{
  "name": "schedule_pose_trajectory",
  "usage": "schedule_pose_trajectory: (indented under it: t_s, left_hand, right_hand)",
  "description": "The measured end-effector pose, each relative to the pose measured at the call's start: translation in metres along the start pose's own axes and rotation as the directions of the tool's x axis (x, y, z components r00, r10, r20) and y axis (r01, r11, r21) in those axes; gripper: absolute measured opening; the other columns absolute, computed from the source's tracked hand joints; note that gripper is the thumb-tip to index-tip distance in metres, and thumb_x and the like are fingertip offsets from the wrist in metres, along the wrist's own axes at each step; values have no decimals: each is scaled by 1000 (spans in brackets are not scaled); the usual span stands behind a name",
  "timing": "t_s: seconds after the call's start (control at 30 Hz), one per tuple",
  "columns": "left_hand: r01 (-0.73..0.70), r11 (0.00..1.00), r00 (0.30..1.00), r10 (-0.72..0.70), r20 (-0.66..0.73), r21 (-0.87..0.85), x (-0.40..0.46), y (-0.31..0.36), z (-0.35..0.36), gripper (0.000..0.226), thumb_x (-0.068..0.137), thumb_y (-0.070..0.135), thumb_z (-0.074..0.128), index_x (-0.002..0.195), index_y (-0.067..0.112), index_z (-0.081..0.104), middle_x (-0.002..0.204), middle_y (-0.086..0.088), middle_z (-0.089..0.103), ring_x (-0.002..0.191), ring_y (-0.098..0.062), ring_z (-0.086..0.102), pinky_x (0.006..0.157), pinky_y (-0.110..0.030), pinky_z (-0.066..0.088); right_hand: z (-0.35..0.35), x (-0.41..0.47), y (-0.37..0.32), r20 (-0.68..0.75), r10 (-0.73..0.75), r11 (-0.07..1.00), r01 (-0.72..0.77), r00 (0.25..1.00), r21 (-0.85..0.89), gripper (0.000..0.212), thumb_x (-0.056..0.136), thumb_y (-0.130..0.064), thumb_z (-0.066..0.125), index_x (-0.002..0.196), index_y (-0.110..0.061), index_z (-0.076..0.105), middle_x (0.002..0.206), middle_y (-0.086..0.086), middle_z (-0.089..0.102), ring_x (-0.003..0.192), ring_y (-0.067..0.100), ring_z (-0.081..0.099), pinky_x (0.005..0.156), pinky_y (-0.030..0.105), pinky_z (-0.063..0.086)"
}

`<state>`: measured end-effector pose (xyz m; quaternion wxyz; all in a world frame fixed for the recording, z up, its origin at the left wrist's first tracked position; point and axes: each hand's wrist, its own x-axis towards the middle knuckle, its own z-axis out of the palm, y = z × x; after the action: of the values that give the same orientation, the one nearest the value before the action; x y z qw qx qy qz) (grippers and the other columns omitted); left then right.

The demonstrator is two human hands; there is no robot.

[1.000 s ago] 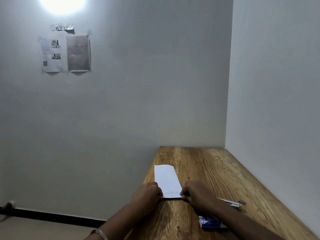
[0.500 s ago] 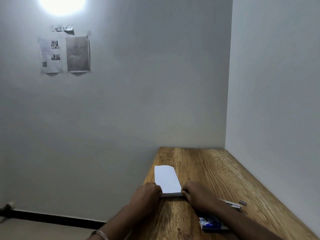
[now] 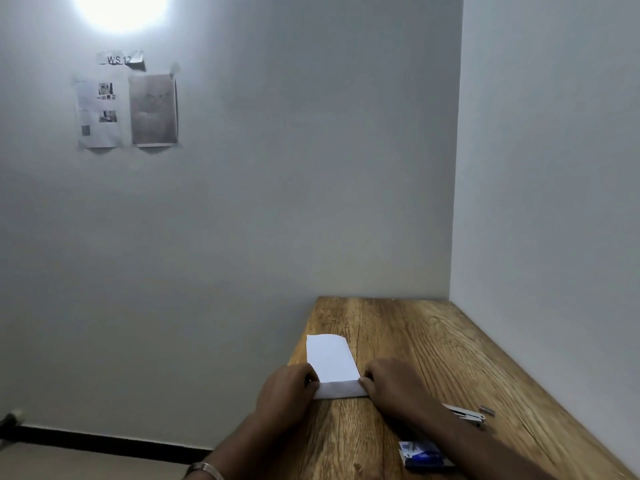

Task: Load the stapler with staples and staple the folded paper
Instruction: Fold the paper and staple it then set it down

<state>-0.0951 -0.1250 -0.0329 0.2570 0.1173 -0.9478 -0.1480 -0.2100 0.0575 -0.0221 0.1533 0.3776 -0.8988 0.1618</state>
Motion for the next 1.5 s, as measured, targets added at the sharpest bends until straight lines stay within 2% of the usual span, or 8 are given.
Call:
schedule_pose_trajectory:
  t_s: [0.3, 0.47, 0.67, 0.9, 1.07, 1.2, 1.37, 1.5]
  left_hand:
    - [109, 990, 993, -112, -31, -95, -3, -3, 13, 13, 91, 28, 61, 92, 24, 73, 94, 11, 63, 84, -4, 58, 73, -19, 47]
    - [96, 992, 995, -99, -32, -80, -3, -3, 15, 10, 92, 30, 63, 99, 27, 69, 101, 10, 60, 92, -6, 57, 80, -23, 50]
    - [-97, 995, 994, 99, -47, 33, -6, 7, 14, 21, 96, 23, 58, 111, 32, 69, 117, 13, 65, 100, -3, 58, 73, -11, 39]
    - [-340, 917, 940, 327, 97, 209, 2, 8, 12, 30, 101, 28, 52, 126, 30, 67, 123, 7, 69, 110, -11, 62, 94, -24, 45]
    - [-353, 893, 935, 339, 99, 277, -1, 3, 15, 35, 101, 28, 53, 134, 33, 59, 128, 8, 67, 116, -13, 61, 102, -27, 40]
    - [-268, 929, 962, 272, 19, 257, -8, -2, 17, 31, 101, 39, 50, 130, 37, 61, 113, 10, 71, 106, -8, 63, 101, -26, 46]
    - [-170, 952, 982, 186, -39, 256, -15, -4, 16, 29, 99, 31, 50, 122, 35, 68, 109, 11, 70, 107, -10, 56, 92, -26, 43]
    - [-40, 982, 992, 62, -114, 185, -22, -3, 14, 25, 98, 37, 53, 114, 35, 71, 110, 14, 66, 101, -7, 56, 76, -22, 44]
  right_hand:
    - [7, 4, 0, -39, 19, 998, -21, 999, -56, 27, 91, -40, 54, 86, -19, 69, 84, -1, 69, 76, 14, 62, 67, 31, 48]
    - [13, 5, 0, -56, -15, 996, 10, 998, -85, 24, 91, -40, 57, 85, -19, 67, 85, 0, 69, 74, 14, 60, 62, 28, 42]
    - [17, 0, -5, -68, -242, 961, 230, 968, -151, 26, 95, -29, 52, 118, -28, 64, 114, -1, 67, 92, 20, 64, 69, 29, 45]
    - [9, -2, -8, 75, -510, 798, 504, 857, -330, 29, 93, -17, 61, 121, -21, 67, 126, 8, 64, 85, 25, 70, 69, 35, 57]
    - [9, -4, -1, 97, -491, 804, 493, 866, -331, 34, 99, -22, 54, 133, -18, 56, 141, 8, 55, 108, 29, 65, 82, 38, 57]
    - [4, -6, 7, 103, -428, 857, 440, 898, -268, 35, 106, -28, 35, 130, -17, 59, 152, 3, 45, 127, 26, 55, 98, 41, 51]
    - [4, -6, 7, 140, -346, 887, 373, 928, -274, 23, 100, -16, 48, 107, -8, 68, 128, 8, 59, 103, 22, 63, 83, 39, 55]
    - [4, -14, -8, 135, -209, 941, 237, 968, -241, 11, 92, -5, 53, 90, -4, 64, 98, 9, 59, 75, 18, 50, 60, 30, 34]
